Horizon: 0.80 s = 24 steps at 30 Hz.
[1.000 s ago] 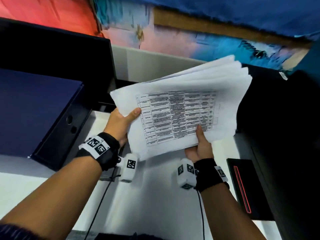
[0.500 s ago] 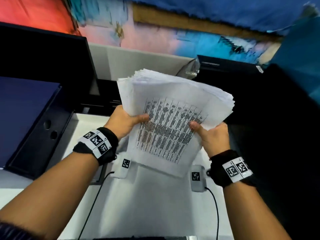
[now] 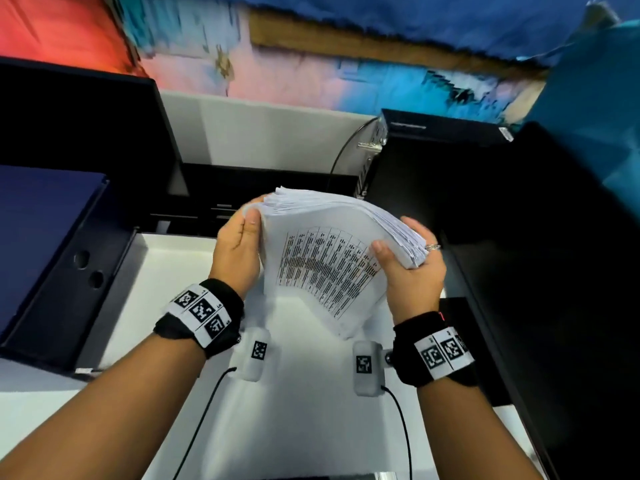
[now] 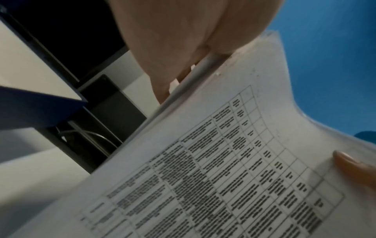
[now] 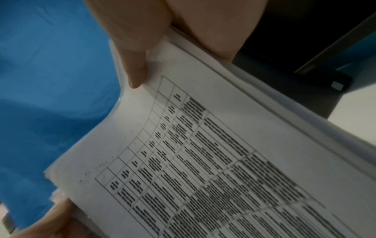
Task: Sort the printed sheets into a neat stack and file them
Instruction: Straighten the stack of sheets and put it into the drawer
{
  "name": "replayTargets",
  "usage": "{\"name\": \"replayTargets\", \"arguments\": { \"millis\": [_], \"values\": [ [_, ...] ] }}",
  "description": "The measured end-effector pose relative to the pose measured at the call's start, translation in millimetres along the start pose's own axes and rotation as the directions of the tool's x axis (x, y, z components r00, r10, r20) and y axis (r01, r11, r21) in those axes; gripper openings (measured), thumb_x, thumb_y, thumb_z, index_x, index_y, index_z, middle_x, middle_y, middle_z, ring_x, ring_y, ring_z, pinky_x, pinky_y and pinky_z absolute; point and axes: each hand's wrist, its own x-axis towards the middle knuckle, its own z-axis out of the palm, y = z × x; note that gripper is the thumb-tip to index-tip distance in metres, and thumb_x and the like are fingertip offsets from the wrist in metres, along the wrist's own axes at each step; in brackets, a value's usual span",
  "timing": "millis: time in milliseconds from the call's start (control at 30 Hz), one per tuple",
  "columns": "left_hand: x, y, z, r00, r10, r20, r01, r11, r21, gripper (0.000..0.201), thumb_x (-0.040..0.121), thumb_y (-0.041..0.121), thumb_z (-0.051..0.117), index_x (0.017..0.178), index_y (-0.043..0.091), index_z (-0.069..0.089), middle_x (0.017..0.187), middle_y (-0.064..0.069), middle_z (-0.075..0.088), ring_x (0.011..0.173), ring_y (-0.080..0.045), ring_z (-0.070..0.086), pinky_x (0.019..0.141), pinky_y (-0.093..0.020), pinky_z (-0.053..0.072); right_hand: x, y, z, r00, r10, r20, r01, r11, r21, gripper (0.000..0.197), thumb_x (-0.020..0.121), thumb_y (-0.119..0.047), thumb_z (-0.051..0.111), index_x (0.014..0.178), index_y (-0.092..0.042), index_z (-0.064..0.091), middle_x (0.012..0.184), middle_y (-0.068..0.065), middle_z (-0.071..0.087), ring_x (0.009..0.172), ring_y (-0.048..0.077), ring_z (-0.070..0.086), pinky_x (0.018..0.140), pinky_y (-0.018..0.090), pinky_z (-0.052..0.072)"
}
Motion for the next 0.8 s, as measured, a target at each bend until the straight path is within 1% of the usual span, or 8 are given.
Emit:
{"name": "replayTargets", "arguments": {
  "millis": [100, 200, 267, 367, 467, 567, 700, 800],
  "values": [
    [2, 11, 8, 1.000, -0.017, -0.006, 0.016, 0.999, -0.032, 0.033, 0.105, 0.036, 0.035, 0.130, 0.038, 0.057, 0.134, 0.013, 0.061, 0.125, -0.013, 0.057, 0.108, -0.048, 0.042, 1, -11, 1, 0.993, -0.118, 0.014, 0.118, 0.993, -0.009, 0.049, 0.080, 0.007, 0.073, 0.122, -0.010, 0.054, 0.102, 0.004, 0.066, 0.086, -0.001, 0.068, 0.072, 0.012, 0.053],
    [3, 18, 19, 0.996, -0.007, 0.083, 0.011, 0.999, -0.045, 0.042, 0.108, 0.028, 0.030, 0.145, 0.018, 0.047, 0.124, 0.031, 0.061, 0.120, 0.005, 0.056, 0.101, -0.022, 0.044, 0, -14, 1, 0.985, -0.161, 0.063, 0.165, 0.984, -0.066, 0.037, 0.083, 0.004, 0.072, 0.114, -0.010, 0.059, 0.102, -0.001, 0.064, 0.088, -0.004, 0.066, 0.072, 0.010, 0.051],
    [5, 19, 23, 0.988, -0.002, 0.151, 0.012, 0.998, -0.063, 0.049, 0.105, 0.035, 0.029, 0.150, 0.017, 0.037, 0.126, 0.027, 0.059, 0.119, 0.008, 0.055, 0.096, -0.013, 0.043, 0, -13, 1, 0.987, -0.155, 0.042, 0.158, 0.984, -0.083, 0.025, 0.085, -0.001, 0.073, 0.107, -0.008, 0.065, 0.099, -0.003, 0.066, 0.087, -0.002, 0.067, 0.072, 0.013, 0.052],
    [6, 21, 21, 0.983, -0.003, 0.182, 0.020, 0.995, -0.094, 0.076, 0.086, 0.073, 0.036, 0.151, 0.036, 0.030, 0.143, 0.013, 0.051, 0.130, -0.007, 0.052, 0.108, -0.031, 0.041, 3, -11, 0, 0.984, -0.173, -0.035, 0.169, 0.980, -0.103, 0.010, 0.089, -0.007, 0.070, 0.098, -0.008, 0.070, 0.096, -0.001, 0.071, 0.088, 0.005, 0.068, 0.075, 0.017, 0.051],
    [6, 20, 15, 0.964, 0.020, 0.266, 0.000, 0.997, -0.076, 0.102, 0.067, 0.084, 0.053, 0.152, 0.037, 0.022, 0.145, 0.000, 0.050, 0.132, -0.020, 0.052, 0.111, -0.042, 0.040, 7, -11, 3, 0.974, -0.219, -0.056, 0.208, 0.966, -0.155, 0.003, 0.090, -0.006, 0.067, 0.092, -0.008, 0.069, 0.098, 0.003, 0.072, 0.094, 0.012, 0.068, 0.083, 0.024, 0.052],
    [5, 23, 10, 0.940, 0.022, 0.341, -0.029, 0.999, 0.014, 0.127, 0.052, 0.075, 0.074, 0.155, 0.028, 0.017, 0.139, 0.016, 0.052, 0.127, -0.009, 0.055, 0.106, -0.026, 0.045, 10, -12, 8, 0.973, -0.228, -0.046, 0.211, 0.948, -0.237, 0.006, 0.088, -0.010, 0.069, 0.089, -0.016, 0.068, 0.094, -0.005, 0.071, 0.087, 0.008, 0.067, 0.081, 0.028, 0.054],
    [4, 24, 3, 0.926, -0.002, 0.378, 0.011, 1.000, -0.022, 0.133, 0.040, 0.074, 0.079, 0.152, 0.038, 0.018, 0.144, 0.007, 0.048, 0.131, -0.011, 0.052, 0.109, -0.029, 0.042, 15, -14, 12, 0.964, -0.253, -0.080, 0.221, 0.932, -0.286, 0.011, 0.089, -0.006, 0.065, 0.085, -0.017, 0.066, 0.096, -0.005, 0.072, 0.088, 0.003, 0.067, 0.084, 0.023, 0.054],
    [2, 25, 2, 0.902, -0.068, 0.427, 0.049, 0.997, 0.056, 0.142, 0.039, 0.018, 0.098, 0.153, 0.042, 0.014, 0.144, 0.007, 0.045, 0.128, -0.002, 0.052, 0.099, -0.016, 0.046, 19, -15, 11, 0.957, -0.244, -0.159, 0.196, 0.943, -0.269, 0.013, 0.089, -0.002, 0.058, 0.082, -0.012, 0.059, 0.093, -0.005, 0.072, 0.071, -0.007, 0.060, 0.068, 0.006, 0.045]
  ]
}}
